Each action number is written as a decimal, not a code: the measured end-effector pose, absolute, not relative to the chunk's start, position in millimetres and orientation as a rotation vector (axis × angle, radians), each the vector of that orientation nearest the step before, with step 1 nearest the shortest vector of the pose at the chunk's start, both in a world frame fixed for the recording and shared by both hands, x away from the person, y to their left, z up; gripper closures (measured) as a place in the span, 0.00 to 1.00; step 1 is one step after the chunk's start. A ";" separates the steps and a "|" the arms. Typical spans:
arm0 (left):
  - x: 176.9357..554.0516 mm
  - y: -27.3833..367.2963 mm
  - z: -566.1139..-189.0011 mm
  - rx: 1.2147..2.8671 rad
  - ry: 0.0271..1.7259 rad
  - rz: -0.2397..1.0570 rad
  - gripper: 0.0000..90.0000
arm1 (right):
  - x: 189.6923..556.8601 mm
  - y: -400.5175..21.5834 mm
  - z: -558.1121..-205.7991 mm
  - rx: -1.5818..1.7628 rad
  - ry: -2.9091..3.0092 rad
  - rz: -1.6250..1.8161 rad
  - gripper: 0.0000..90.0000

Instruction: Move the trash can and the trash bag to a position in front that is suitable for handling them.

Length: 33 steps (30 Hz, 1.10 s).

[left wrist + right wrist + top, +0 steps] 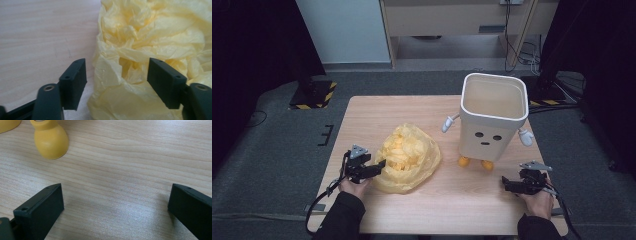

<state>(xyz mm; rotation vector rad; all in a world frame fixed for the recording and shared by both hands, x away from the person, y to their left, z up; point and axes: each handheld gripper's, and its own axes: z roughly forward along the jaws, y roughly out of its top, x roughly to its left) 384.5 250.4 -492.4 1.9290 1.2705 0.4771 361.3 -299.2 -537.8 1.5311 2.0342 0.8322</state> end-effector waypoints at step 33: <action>357.1 336.2 -481.2 1.779 1.558 0.653 0.53 | 361.2 -297.3 -531.2 1.574 2.105 0.841 0.02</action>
